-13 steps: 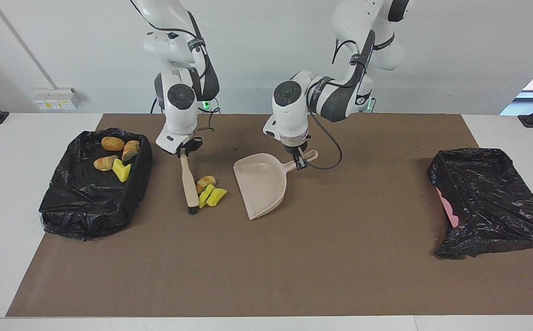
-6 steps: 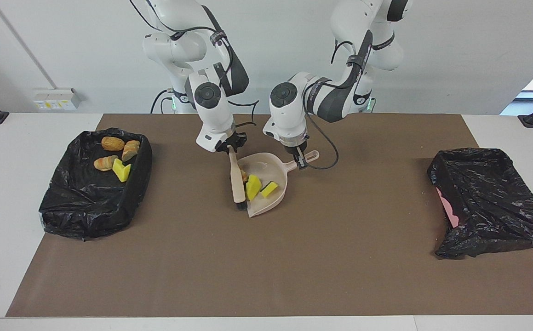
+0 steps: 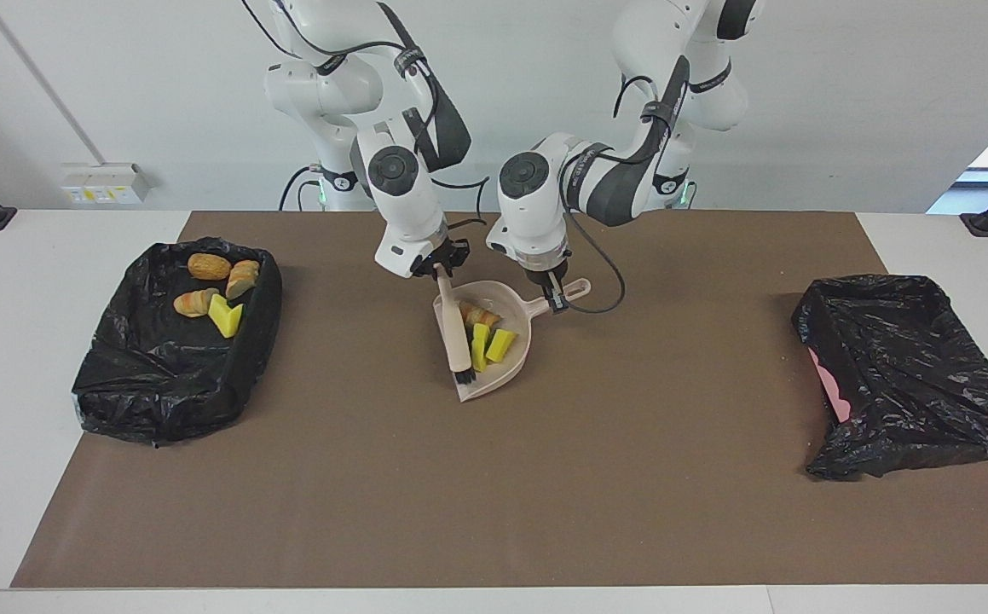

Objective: Sweep and dump trash in bin
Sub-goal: 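Sweep the sponge and bread into the dustpan with the brush in the right gripper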

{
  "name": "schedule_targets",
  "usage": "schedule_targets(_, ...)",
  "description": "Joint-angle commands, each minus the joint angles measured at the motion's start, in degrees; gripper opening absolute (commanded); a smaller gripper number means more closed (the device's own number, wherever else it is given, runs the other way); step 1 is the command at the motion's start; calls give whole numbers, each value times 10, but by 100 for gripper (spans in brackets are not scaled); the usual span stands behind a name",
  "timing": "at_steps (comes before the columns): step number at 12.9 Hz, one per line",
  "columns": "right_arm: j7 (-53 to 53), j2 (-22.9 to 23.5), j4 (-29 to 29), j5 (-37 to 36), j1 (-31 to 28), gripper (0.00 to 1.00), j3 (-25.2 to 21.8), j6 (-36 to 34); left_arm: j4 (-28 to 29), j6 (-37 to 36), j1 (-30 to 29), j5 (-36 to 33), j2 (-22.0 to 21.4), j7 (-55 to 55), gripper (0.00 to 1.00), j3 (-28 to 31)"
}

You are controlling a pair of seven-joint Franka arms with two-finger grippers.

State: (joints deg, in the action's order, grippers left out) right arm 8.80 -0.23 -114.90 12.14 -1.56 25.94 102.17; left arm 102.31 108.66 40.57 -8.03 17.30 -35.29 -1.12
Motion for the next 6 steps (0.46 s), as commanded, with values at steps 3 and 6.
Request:
schedule_targets(3, 101, -78, -15, -70, -1, 0, 10, -127, 25, 72, -12, -12, -9, -21, 0, 10)
schedule_targets(6, 146, -131, -79, -30, 34, 0, 10, -123, 25, 88, -53, -12, -13, -88, 0, 10)
